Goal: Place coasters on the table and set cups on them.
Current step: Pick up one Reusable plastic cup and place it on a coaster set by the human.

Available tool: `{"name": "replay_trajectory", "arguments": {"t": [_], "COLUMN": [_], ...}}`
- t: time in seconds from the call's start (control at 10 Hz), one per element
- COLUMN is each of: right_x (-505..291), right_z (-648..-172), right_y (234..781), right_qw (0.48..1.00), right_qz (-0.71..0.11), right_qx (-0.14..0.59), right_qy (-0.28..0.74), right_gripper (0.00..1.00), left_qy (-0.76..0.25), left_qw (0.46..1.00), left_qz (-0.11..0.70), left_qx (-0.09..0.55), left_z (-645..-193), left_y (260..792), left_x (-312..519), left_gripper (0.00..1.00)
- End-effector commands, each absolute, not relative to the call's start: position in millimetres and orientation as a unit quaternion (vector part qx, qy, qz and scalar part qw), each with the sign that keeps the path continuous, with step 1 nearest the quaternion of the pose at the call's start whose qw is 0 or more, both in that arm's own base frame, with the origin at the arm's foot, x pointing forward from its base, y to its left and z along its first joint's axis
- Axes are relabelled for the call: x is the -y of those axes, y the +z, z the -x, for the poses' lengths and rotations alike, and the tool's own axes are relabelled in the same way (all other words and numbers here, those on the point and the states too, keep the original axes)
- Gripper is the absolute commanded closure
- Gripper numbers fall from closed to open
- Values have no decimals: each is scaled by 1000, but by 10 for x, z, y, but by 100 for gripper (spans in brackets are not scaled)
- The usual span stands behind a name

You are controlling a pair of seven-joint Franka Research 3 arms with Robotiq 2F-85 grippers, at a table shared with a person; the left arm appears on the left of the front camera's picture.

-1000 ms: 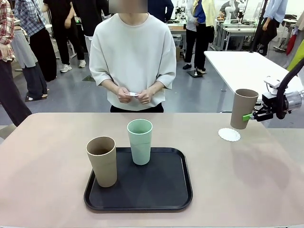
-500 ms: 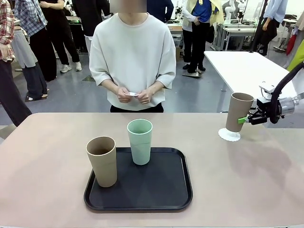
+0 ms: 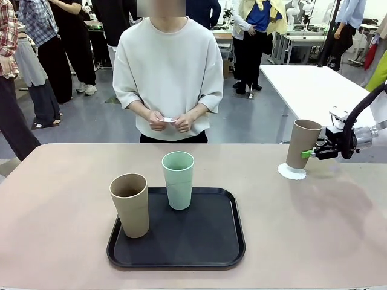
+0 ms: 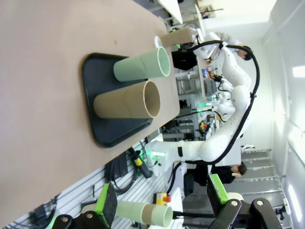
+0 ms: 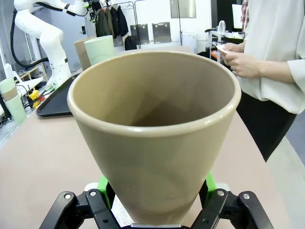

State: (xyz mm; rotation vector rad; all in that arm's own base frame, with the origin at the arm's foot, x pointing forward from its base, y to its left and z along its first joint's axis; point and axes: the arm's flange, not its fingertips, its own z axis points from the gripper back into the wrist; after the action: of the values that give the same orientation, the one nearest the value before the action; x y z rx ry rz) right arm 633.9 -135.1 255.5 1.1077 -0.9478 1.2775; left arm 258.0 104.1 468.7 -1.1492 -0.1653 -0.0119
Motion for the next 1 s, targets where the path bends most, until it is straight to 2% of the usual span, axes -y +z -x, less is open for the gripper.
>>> {"name": "replay_trajectory", "arguments": {"t": [0.0,0.9], "right_x": [1311,1175], "right_z": [-6401,-6280], "right_y": [2596,2581], "right_qw": [565,575], "right_qz": [-487,-482], "right_qx": [401,374], "right_qy": [533,545], "right_gripper": [18,18], "left_qy": [-8,-8], "left_qw": [833,833], "left_qz": [547,547], "left_qx": [81,81], "left_z": [-2571,-2571], "left_y": [4695,4695], "left_x": [-1052,-1052], "left_gripper": [0,0]}}
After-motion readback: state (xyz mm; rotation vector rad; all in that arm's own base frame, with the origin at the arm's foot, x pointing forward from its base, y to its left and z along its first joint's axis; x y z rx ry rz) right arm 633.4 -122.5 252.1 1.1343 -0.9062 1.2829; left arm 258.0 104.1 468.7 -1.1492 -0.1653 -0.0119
